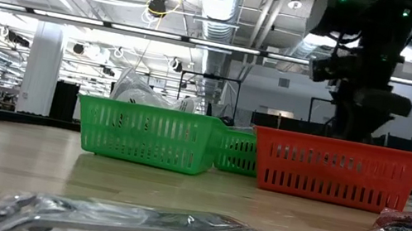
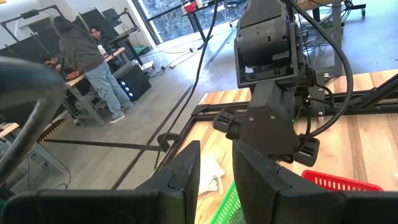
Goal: Pick & Place Travel size toiletries
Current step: Put the silver nail cutter into the top left red bin
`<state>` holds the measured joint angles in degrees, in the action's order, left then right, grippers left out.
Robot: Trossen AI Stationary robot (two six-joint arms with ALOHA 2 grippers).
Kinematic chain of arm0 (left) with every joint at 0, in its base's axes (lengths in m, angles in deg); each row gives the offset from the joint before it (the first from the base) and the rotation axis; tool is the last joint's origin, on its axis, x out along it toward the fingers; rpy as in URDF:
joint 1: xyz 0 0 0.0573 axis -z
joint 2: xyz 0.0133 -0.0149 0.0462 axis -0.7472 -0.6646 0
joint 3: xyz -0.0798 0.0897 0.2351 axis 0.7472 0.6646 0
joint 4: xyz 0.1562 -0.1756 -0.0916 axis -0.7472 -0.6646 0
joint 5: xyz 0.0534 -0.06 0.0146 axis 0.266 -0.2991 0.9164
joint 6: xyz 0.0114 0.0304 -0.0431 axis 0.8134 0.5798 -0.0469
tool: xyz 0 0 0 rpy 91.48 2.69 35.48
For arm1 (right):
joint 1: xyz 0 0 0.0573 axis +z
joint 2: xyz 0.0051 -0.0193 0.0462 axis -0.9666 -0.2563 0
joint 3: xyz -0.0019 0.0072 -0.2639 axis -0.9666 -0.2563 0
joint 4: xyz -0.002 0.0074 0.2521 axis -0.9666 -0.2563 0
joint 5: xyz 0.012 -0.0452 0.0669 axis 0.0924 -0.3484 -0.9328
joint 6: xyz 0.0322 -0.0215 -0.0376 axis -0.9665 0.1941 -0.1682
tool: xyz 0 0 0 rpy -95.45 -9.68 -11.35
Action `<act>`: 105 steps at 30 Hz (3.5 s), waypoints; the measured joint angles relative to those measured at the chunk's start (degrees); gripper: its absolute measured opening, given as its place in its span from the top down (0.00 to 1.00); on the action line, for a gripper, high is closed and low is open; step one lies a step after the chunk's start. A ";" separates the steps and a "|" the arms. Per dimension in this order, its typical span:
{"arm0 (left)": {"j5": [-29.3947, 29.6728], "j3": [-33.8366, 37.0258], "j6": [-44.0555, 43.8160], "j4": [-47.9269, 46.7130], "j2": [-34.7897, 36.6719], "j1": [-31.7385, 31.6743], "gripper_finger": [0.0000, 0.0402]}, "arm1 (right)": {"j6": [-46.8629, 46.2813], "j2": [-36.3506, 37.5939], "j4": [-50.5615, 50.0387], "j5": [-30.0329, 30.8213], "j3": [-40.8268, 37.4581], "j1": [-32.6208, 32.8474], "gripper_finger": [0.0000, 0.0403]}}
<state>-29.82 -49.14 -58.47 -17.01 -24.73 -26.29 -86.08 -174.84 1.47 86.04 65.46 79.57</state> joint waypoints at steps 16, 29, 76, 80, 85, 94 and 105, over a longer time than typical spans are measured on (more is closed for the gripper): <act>0.01 0.00 0.00 -0.02 0.00 -0.01 0.79 | -2.56 0.02 -6.08 -6.32 -4.11 -1.18 0.34; 0.00 0.00 0.00 -0.03 -0.01 0.00 0.79 | -0.98 8.83 -5.91 -12.02 -10.38 -5.36 0.34; -3.32 0.00 -1.30 -0.02 -0.01 -2.24 0.79 | 2.14 0.81 -11.47 -19.60 -9.03 -7.45 0.34; -3.32 0.00 -1.31 -0.02 -0.02 -2.23 0.79 | 2.12 0.81 -11.33 -19.72 -9.20 -7.45 0.34; -3.31 0.00 -1.33 -0.02 0.00 -2.23 0.79 | 2.23 0.81 -10.59 -21.11 -9.91 -7.45 0.34; -3.30 0.00 -1.55 -0.02 -0.01 -2.23 0.79 | 2.45 -1.60 -8.28 -21.45 -10.46 -7.47 0.34; -3.28 0.00 -1.55 -0.02 0.00 -2.21 0.79 | 6.73 -14.10 -9.21 -21.33 -9.36 -9.24 0.34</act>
<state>-33.10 -49.14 -60.02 -17.04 -24.73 -28.49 -79.35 -188.94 -7.75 64.71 56.09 70.34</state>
